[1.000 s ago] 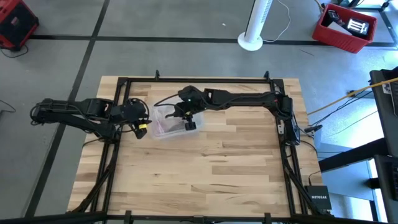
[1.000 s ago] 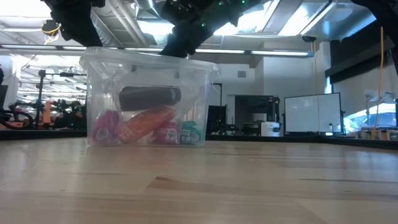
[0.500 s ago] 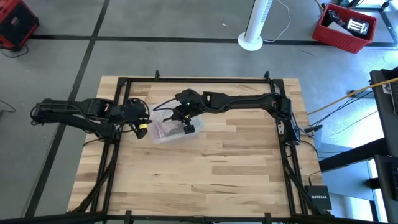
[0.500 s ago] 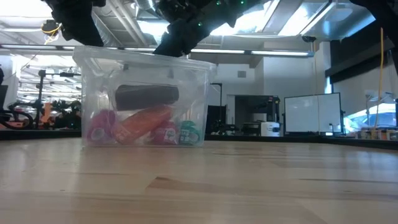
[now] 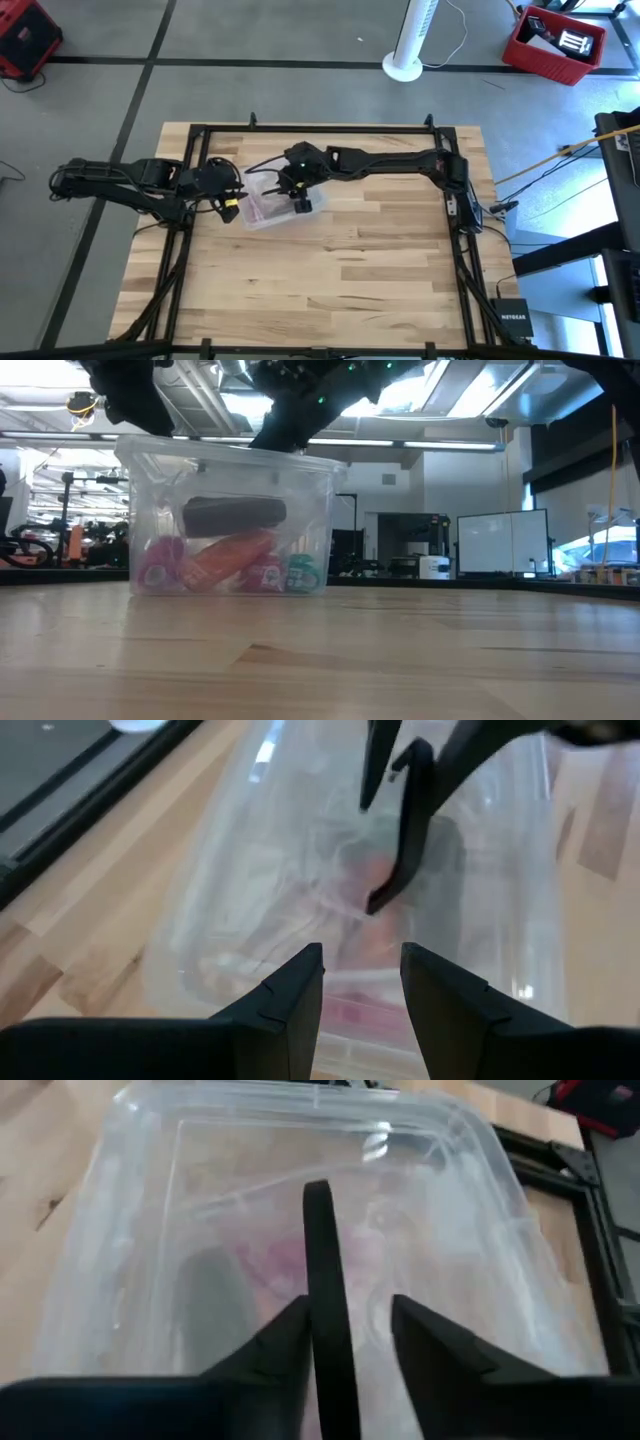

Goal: Roll bandage
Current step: Close the transparent container

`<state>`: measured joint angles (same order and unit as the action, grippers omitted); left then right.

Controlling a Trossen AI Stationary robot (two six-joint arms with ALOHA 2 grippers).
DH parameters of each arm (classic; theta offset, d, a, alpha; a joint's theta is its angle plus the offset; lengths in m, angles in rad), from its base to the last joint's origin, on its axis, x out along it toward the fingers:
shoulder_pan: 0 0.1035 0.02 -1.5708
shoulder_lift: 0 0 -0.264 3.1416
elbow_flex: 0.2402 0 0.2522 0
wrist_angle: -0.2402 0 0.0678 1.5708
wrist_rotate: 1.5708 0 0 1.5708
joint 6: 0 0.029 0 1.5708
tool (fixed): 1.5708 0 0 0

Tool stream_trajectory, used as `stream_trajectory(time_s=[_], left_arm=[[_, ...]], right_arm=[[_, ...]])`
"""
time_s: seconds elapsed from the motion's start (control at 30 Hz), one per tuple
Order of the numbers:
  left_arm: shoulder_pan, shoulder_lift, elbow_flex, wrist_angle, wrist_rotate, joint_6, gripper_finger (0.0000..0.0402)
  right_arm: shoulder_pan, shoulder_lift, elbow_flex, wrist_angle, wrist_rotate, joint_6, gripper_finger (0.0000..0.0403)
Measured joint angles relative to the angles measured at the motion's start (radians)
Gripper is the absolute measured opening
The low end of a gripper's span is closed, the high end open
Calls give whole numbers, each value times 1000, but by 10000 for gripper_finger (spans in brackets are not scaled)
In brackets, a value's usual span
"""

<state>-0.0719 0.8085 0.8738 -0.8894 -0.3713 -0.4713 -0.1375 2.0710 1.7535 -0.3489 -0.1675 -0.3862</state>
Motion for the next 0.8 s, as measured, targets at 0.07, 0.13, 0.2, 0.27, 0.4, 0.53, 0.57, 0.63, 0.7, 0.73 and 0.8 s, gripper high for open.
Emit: stream_trajectory(time_s=[0.07, 0.13, 0.2, 0.27, 0.4, 0.53, 0.57, 0.63, 0.7, 0.73, 0.8], left_arm=[[0, 0, 0, 1, -26, 0, 129], [0, 0, 0, -3, -69, -17, 129], [1, 2, -5, -16, -100, -45, 129], [1, 2, -29, -6, -123, -62, 129], [8, 3, -116, -20, -181, -130, 129], [15, 2, -174, 23, -228, -182, 129], [15, 0, -184, 38, -228, -181, 129], [14, 1, -196, 66, -234, -176, 129], [14, 3, -198, 71, -233, -175, 129], [14, 2, -198, 70, -230, -176, 129], [14, 0, -199, 69, -229, -164, 129]], right_arm=[[0, -22, 15, -44, 0, -1, 153], [0, -45, 47, -94, 0, -1, 181], [-3, -82, 71, -162, -1, -7, 202], [-8, -122, 81, -202, -1, -26, 217], [-49, -188, 58, -307, -36, -73, 228], [-150, -207, -29, -301, -271, -61, 221], [-174, -205, -61, -263, -315, -38, 216], [-205, -190, -131, -167, -326, -3, 207], [-222, -185, -205, -98, -303, 9, 198], [-226, -185, -245, -47, -298, 8, 194], [-227, -191, -305, 61, -282, 9, 187]])
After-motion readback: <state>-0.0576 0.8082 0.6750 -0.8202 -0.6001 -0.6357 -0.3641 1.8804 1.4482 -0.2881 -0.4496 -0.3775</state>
